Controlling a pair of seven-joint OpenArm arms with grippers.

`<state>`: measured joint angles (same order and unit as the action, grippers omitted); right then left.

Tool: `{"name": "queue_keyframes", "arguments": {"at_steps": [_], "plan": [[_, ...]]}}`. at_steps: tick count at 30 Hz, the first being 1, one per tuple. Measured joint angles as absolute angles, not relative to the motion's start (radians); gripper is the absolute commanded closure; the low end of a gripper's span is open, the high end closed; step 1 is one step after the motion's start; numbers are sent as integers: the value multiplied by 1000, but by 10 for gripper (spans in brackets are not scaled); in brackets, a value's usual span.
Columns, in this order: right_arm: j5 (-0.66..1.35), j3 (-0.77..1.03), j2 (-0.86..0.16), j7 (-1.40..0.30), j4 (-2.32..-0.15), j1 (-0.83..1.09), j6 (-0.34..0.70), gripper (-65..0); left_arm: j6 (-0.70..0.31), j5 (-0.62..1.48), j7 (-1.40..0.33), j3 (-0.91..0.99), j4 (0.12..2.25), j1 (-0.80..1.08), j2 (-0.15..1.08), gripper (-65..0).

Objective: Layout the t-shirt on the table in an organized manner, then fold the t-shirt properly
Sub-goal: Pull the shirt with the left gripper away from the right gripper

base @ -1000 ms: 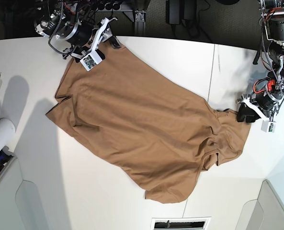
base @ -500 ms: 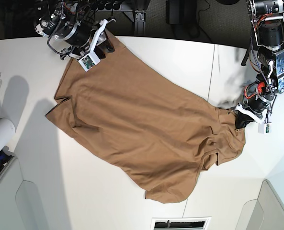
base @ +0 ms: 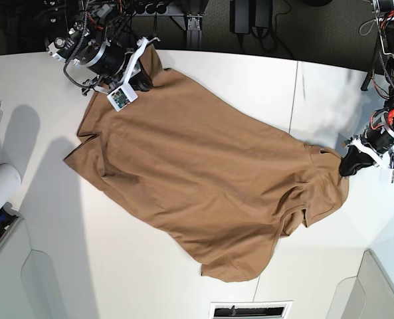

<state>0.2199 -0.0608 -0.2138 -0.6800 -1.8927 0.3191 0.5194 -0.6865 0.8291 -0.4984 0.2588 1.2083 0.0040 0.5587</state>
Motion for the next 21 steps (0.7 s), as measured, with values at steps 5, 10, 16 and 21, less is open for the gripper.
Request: {"name": "queue_keyframes", "arguments": {"at_steps": [5,10,16,21], "plan": [[268,-49,-213,-673,-1988,311,519,0,-686,884,-532,401,1348,77,558,0],[299,-17,-214,-682,-2093,311,519,0,-688,929,-595,481,1420,89,563,0],[403,-17,-213,-762,-2161,319,535,0,-687,971,-609,580,1420,118,591,0],[493,-16,-216,-772,-2258,395,559,0,-687,1075,-658,730,1428,118,619,0]]}}
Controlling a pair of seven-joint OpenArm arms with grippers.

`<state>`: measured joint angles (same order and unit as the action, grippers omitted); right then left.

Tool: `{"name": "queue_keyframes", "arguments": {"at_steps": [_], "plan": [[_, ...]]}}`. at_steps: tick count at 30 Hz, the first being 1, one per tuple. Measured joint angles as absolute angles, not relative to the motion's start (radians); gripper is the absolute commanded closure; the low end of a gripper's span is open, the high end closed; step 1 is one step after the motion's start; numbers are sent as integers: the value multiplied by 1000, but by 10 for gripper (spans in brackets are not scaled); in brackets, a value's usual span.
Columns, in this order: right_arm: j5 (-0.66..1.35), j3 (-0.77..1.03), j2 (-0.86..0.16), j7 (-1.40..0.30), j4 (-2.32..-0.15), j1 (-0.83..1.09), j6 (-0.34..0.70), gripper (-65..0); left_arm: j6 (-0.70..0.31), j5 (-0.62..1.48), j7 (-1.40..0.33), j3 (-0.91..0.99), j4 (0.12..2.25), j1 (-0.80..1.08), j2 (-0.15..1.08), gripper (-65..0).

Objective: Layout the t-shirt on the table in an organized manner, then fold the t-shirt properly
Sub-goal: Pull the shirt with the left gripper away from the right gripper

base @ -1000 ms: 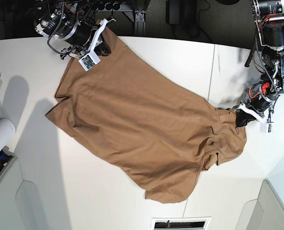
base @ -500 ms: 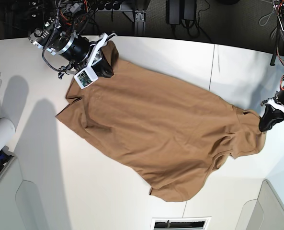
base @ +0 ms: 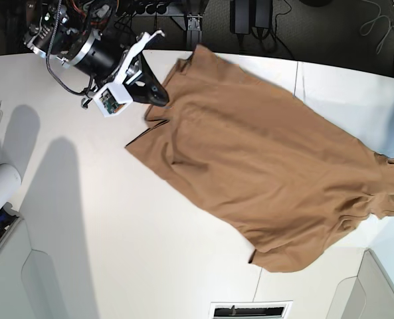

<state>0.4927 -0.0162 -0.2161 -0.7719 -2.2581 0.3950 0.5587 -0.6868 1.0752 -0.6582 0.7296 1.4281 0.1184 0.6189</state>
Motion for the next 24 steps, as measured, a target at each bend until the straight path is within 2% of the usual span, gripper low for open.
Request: {"name": "queue_keyframes", "arguments": {"at_steps": [3,6,11,17,20,21,22,24], "plan": [[488,-17,-216,-756,-2341,422,573,0,-686,1084,-646,748,1443,118,648,0],[401,-15,-216,-749,-2335,421,556,0,-686,1082,-626,710,1483,83,654,0],[338,1,-216,-725,-2329,347,546,0,-689,1036,-604,494,1530,-75,627,0],[412,4,-201,-739,-2203,333,545,-8,-689,908,-586,231,1535,-240,503,0],[469,-36,-165,-738,-2201,326,550,-284,-693,862,-578,165,1536,-290,468,0],[473,-61,-152,-739,-2201,327,550,-352,-693,854,-576,156,1536,-295,465,0],[474,-92,-142,-741,-2201,327,550,-389,-693,852,-575,151,1536,-297,466,0],[457,-162,-121,-735,-2196,327,551,-394,-693,841,-577,150,1536,-297,466,0]]}}
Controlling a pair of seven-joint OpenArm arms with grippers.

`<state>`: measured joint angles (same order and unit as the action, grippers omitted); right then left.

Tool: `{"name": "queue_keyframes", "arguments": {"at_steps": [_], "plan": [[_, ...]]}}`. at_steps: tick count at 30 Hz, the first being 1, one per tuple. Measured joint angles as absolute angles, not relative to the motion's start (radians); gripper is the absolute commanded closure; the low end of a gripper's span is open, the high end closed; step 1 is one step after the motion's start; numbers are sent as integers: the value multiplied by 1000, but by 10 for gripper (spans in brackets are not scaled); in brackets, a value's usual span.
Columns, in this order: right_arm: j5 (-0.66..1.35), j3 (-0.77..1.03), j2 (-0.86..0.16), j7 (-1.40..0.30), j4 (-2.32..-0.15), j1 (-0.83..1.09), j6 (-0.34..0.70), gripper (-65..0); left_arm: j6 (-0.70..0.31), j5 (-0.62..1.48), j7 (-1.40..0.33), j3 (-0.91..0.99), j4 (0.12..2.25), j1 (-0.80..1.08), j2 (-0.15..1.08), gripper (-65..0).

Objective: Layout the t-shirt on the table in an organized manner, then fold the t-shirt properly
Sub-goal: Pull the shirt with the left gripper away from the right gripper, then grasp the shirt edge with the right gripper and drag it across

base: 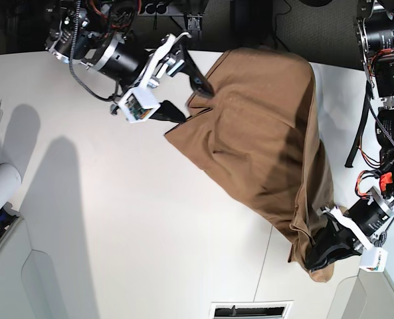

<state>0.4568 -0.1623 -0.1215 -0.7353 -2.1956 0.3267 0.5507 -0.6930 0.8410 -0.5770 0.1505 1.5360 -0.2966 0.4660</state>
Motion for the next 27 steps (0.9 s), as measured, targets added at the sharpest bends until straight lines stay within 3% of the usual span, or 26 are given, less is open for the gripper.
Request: {"name": "queue_keyframes", "arguments": {"at_steps": [9,16,23,25,27], "plan": [[189,-474,-54,-624,-1909,244,528,-394,-693,808,-579,150,1536,-297,501,0],[104,-562,28,-595,-1652,113,491,-394,-693,809,-579,149,1536,-297,514,0],[99,-621,67,-595,-1539,58,493,-388,-693,808,-579,150,1536,-297,515,0],[76,-630,68,-595,-1539,58,493,-331,-693,808,-579,150,1536,-297,515,0],[38,-633,70,-595,-1538,58,484,-192,-693,808,-579,150,1536,-297,515,0]]}}
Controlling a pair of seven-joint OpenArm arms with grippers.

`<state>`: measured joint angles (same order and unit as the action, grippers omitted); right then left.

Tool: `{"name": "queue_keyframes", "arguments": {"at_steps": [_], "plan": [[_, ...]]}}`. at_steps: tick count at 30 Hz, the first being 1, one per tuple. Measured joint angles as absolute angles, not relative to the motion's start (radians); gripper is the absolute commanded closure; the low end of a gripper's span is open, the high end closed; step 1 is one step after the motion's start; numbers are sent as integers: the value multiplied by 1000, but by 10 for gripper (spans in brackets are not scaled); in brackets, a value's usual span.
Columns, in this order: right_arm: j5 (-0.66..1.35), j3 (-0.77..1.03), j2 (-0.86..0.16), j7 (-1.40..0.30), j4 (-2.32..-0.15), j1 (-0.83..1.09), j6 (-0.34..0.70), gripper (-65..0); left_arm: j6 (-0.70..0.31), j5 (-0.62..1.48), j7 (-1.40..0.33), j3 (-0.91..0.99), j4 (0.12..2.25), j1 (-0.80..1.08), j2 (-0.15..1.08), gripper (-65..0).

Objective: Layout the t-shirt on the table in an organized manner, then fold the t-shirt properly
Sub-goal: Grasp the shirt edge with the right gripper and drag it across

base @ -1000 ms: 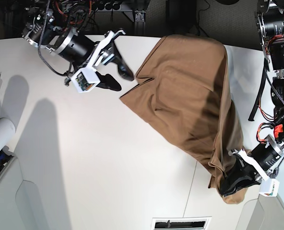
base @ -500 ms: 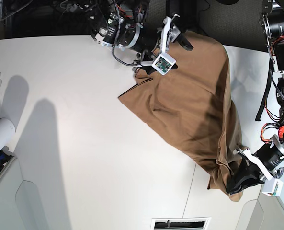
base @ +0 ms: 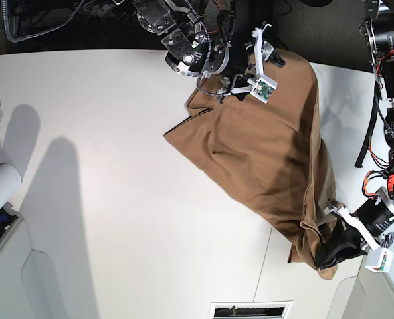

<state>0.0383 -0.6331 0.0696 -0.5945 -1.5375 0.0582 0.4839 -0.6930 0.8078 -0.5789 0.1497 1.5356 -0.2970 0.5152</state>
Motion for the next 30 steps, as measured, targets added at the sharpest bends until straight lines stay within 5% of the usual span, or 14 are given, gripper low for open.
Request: {"name": "queue_keyframes", "arguments": {"at_steps": [3,12,14,19,24,30], "plan": [[-8,-633,69,-594,-1537,58,425,-70,-693,807,-579,150,1536,-297,515,0],[-162,-632,67,-542,-1537,50,347,-18,-693,808,-580,150,1536,-297,515,0],[-147,-632,67,-543,-1537,50,362,-63,-693,808,-580,150,1536,-297,515,0],[25,-632,68,-543,-1544,51,456,-362,-693,808,-583,150,1536,-297,515,0],[-15,-633,99,-542,-1552,49,436,-364,-693,770,-598,150,1536,-297,515,0],[-105,-628,95,-525,-1491,47,387,-178,-693,754,-577,149,1457,-297,550,0]]}}
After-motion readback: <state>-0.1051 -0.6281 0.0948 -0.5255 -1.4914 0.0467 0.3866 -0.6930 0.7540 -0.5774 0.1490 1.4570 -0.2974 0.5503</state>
